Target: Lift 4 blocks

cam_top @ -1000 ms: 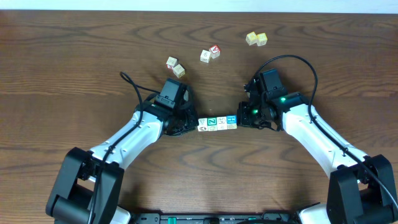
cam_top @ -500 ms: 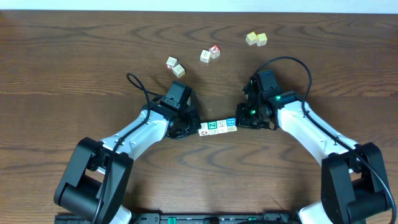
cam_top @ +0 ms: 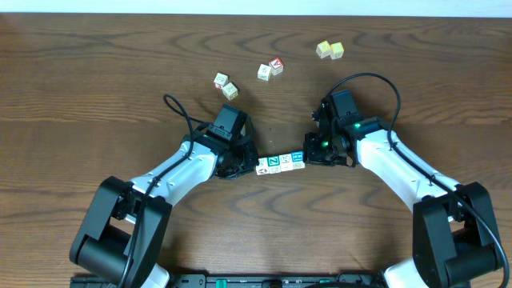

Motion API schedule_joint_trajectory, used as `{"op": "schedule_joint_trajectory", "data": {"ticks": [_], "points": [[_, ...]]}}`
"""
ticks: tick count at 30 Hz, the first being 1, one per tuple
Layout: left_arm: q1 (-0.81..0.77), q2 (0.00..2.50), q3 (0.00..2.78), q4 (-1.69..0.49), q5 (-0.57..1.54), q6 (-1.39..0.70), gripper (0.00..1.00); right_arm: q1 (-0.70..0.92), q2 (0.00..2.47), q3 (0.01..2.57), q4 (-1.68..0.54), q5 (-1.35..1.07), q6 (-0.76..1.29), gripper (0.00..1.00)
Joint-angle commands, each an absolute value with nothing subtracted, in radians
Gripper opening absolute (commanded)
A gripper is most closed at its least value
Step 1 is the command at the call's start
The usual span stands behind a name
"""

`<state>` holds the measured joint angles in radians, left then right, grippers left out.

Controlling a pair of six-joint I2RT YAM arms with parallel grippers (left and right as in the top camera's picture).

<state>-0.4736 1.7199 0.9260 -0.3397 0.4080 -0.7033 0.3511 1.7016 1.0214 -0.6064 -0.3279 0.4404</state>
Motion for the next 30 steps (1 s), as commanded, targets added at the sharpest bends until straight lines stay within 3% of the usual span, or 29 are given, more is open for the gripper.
{"op": "schedule_joint_trajectory", "data": {"ticks": [1, 30], "points": [[-0.508, 1.719, 0.967, -0.308, 0.515, -0.712, 0.07, 0.409, 1.721, 1.018, -0.595, -0.472, 0.448, 0.01], [-0.527, 1.719, 0.966, -0.309, 0.504, -0.712, 0.07, 0.408, 1.721, 0.941, -0.516, -0.479, 0.460, 0.01]]}}
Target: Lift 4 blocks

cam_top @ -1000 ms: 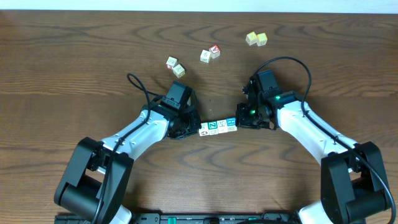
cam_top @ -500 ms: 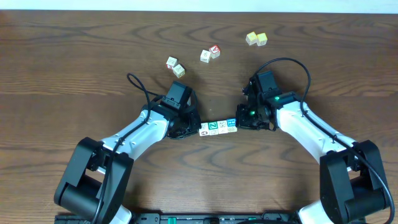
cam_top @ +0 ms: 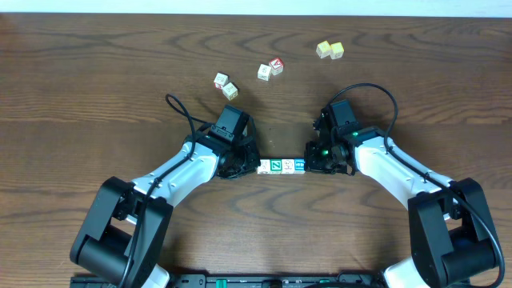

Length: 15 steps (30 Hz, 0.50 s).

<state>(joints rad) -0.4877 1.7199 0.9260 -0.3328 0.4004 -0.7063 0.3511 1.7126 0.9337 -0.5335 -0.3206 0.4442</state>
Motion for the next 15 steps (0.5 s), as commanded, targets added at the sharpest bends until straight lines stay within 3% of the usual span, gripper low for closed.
{"op": "schedule_joint_trajectory", "data": {"ticks": [1, 15], "points": [[-0.527, 1.719, 0.966, -0.310, 0.504, -0.712, 0.07, 0.408, 1.721, 0.941, -0.515, -0.477, 0.460, 0.01], [-0.527, 1.726, 0.953, -0.317, 0.458, -0.712, 0.07, 0.408, 1.721, 0.941, -0.508, -0.475, 0.459, 0.01]]}}
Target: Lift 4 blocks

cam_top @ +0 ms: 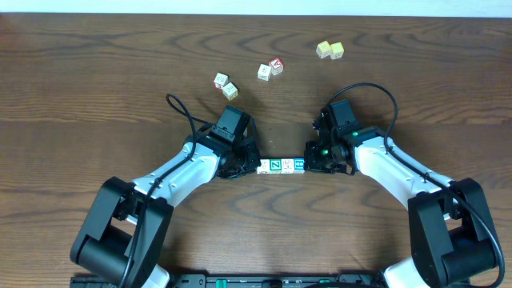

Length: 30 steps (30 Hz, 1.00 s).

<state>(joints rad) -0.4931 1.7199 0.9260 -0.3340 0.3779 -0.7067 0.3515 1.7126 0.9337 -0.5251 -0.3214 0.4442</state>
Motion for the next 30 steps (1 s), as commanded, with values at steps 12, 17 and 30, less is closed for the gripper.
{"op": "schedule_joint_trajectory", "data": {"ticks": [12, 17, 30], "points": [[-0.527, 1.797, 0.953, -0.309, 0.455, -0.716, 0.07, 0.408, 1.721, 0.933, -0.508, -0.456, 0.455, 0.01], [-0.527, 1.797, 0.953, -0.310, 0.416, -0.711, 0.07, 0.408, 1.721, 0.920, -0.511, -0.414, 0.455, 0.01], [-0.513, 1.797, 0.954, -0.355, 0.308, -0.688, 0.07, 0.405, 1.721, 0.921, -0.579, -0.233, 0.456, 0.01]]}}
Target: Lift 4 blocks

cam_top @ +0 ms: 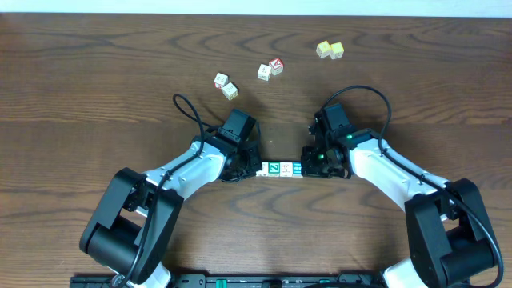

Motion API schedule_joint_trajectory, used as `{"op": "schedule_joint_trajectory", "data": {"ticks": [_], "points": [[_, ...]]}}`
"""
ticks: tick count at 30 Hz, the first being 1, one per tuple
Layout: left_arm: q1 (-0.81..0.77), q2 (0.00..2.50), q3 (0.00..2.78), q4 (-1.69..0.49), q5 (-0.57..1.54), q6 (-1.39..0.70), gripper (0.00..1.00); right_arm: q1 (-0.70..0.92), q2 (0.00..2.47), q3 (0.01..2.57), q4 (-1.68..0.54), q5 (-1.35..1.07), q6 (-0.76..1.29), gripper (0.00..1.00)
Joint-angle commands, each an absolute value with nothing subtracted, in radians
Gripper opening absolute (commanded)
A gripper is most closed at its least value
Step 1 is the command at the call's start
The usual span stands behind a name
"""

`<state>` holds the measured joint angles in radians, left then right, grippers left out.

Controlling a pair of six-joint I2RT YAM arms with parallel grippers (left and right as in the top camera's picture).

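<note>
A short row of lettered blocks (280, 169) lies end to end at the table's middle. My left gripper (253, 168) presses its tip against the row's left end. From the other side my right gripper (307, 166) touches the right end. Both tips look narrow and shut, with nothing between their fingers; the row is squeezed between the two arms. Whether the row rests on the wood or hangs just above it cannot be told from overhead.
Loose blocks lie in pairs farther back: one pair (226, 85) at the left, one pair (270, 69) in the middle, a yellowish pair (330, 50) at the right. The left arm's black cable (186, 108) loops over the wood behind it.
The row and both gripper tips sit slightly lower in the overhead view. The left arm's elbow has shifted to the right. Both tips still press the row's ends.
At first the row lay slightly slanted between the two grippers, its right end farther back. Then it was straight and tight, pinched end to end, and stayed so. Now the pinched row and both tips have shifted a little toward the near edge of the view.
</note>
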<state>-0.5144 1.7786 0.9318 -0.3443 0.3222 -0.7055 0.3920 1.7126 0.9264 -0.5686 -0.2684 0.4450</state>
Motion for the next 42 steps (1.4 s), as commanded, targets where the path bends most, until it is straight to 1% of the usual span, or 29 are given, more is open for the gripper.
{"op": "schedule_joint_trajectory", "data": {"ticks": [1, 8, 9, 12, 13, 16, 17, 18, 19, 20, 21, 22, 23, 24, 25, 28, 29, 30, 34, 42], "points": [[-0.506, 1.796, 0.954, -0.356, 0.305, -0.689, 0.07, 0.405, 1.721, 0.923, -0.585, -0.220, 0.456, 0.02], [-0.461, 1.767, 0.954, -0.387, 0.285, -0.663, 0.06, 0.378, 1.721, 0.955, -0.660, -0.141, 0.456, 0.03], [-0.456, 1.758, 0.954, -0.397, 0.268, -0.662, 0.08, 0.371, 1.721, 0.963, -0.675, -0.133, 0.456, 0.02], [-0.443, 1.720, 0.955, -0.444, 0.200, -0.662, 0.07, 0.350, 1.720, 0.997, -0.726, -0.131, 0.455, 0.01], [-0.435, 1.684, 0.956, -0.481, 0.162, -0.659, 0.07, 0.339, 1.717, 1.026, -0.768, -0.131, 0.446, 0.03], [-0.412, 1.590, 0.959, -0.552, 0.139, -0.614, 0.07, 0.323, 1.697, 1.090, -0.875, -0.126, 0.432, 0.06], [-0.401, 1.544, 0.961, -0.585, 0.137, -0.599, 0.07, 0.319, 1.680, 1.123, -0.931, -0.116, 0.432, 0.08], [-0.389, 1.501, 0.961, -0.612, 0.137, -0.585, 0.12, 0.319, 1.663, 1.147, -0.974, -0.107, 0.433, 0.13], [-0.381, 1.468, 0.961, -0.633, 0.137, -0.577, 0.17, 0.320, 1.647, 1.163, -1.010, -0.101, 0.433, 0.16], [-0.364, 1.416, 0.961, -0.670, 0.131, -0.575, 0.27, 0.321, 1.623, 1.179, -1.052, -0.102, 0.434, 0.21], [-0.350, 1.367, 0.961, -0.704, 0.119, -0.576, 0.43, 0.324, 1.582, 1.188, -1.102, -0.102, 0.434, 0.34], [-0.337, 1.326, 0.961, -0.728, 0.113, -0.576, 0.53, 0.329, 1.557, 1.188, -1.127, -0.102, 0.434, 0.40], [-0.330, 1.303, 0.961, -0.742, 0.110, -0.576, 0.57, 0.334, 1.530, 1.188, -1.156, -0.097, 0.434, 0.45], [-0.316, 1.257, 0.961, -0.770, 0.110, -0.576, 0.66, 0.344, 1.481, 1.188, -1.209, -0.081, 0.437, 0.49], [-0.307, 1.224, 0.961, -0.789, 0.110, -0.576, 0.72, 0.352, 1.445, 1.188, -1.244, -0.065, 0.452, 0.50], [-0.291, 1.150, 0.960, -0.822, 0.111, -0.576, 0.73, 0.386, 1.320, 1.187, -1.311, -0.023, 0.500, 0.63], [-0.291, 1.135, 0.960, -0.823, 0.111, -0.576, 0.74, 0.403, 1.264, 1.186, -1.317, -0.025, 0.504, 0.77], [-0.291, 1.126, 0.960, -0.823, 0.111, -0.576, 0.74, 0.416, 1.226, 1.185, -1.321, -0.028, 0.515, 0.99], [-0.291, 1.117, 0.960, -0.823, 0.111, -0.576, 0.74, 0.482, 1.037, 1.182, -1.331, -0.030, 0.565, 0.99], [-0.291, 1.122, 0.960, -0.823, 0.111, -0.576, 0.75, 0.492, 0.908, 1.182, -1.332, -0.057, 0.564, 0.99]]}}
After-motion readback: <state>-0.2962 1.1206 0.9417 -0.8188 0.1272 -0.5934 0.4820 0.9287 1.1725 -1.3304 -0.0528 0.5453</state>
